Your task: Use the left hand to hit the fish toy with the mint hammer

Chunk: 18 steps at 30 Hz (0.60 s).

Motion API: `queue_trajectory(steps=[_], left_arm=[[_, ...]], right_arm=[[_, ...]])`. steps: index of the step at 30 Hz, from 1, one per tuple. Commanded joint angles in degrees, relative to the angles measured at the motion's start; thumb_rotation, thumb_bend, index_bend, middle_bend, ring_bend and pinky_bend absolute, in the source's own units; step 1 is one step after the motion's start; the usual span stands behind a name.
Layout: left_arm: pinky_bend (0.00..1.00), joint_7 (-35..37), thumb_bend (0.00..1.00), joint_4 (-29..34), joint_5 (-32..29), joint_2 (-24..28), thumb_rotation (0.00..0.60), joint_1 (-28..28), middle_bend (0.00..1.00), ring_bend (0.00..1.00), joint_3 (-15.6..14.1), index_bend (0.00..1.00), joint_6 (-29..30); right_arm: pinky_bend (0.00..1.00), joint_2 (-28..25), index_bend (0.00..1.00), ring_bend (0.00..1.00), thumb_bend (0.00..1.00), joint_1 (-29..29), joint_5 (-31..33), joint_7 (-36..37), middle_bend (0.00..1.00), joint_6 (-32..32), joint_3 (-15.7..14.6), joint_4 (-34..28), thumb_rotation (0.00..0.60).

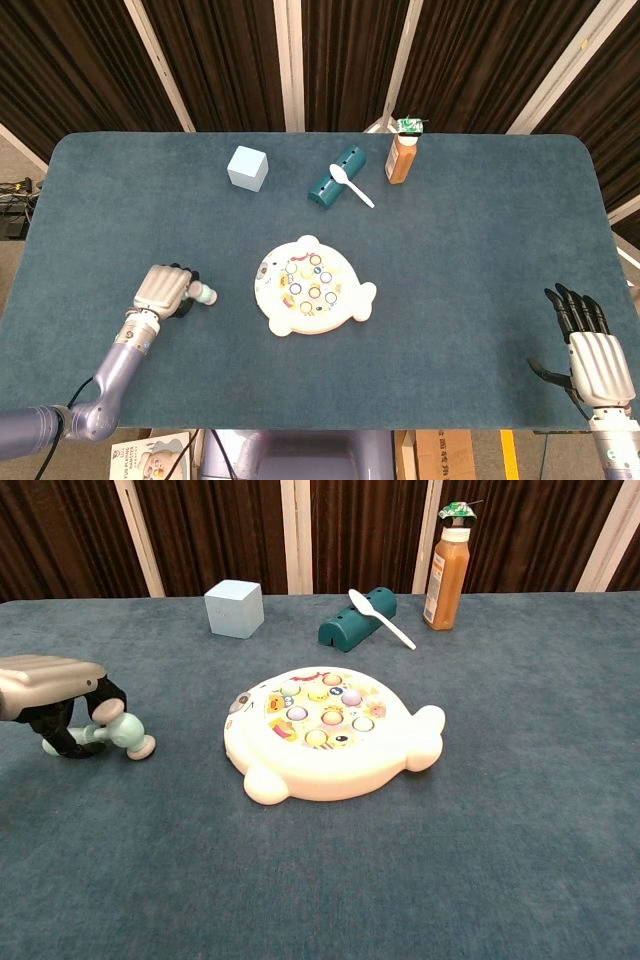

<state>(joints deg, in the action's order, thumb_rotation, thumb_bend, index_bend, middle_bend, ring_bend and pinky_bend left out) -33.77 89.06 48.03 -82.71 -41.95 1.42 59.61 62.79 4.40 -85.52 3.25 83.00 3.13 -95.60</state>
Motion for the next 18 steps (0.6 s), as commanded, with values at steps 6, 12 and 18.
queue_trajectory(steps=[6,12,18], left_arm=[[0.42,-0.18,0.44,0.63,-1.04,0.52,0.6,0.19,0.39,0.32,0.53,0.45,-0.5],[0.41,-0.38,0.42,0.8,-1.0,0.69,0.6,0.32,0.38,0.31,0.86,0.42,-0.32],[0.41,-0.36,0.42,0.88,-0.45,0.6,0.6,0.35,0.38,0.31,1.57,0.41,0.37]], right_arm=[[0.0,0.06,0.0,0.0,0.19,0.0,-0.1,0.0,0.0,0.07,-0.01,-0.03,0.6],[0.0,0.06,0.0,0.0,0.19,-0.01,-0.11,0.06,0.0,0.11,0.0,-0.03,0.6],[0.0,0.05,0.0,0.0,0.19,-0.01,-0.19,0.03,0.0,0.1,-0.06,-0.1,0.6]])
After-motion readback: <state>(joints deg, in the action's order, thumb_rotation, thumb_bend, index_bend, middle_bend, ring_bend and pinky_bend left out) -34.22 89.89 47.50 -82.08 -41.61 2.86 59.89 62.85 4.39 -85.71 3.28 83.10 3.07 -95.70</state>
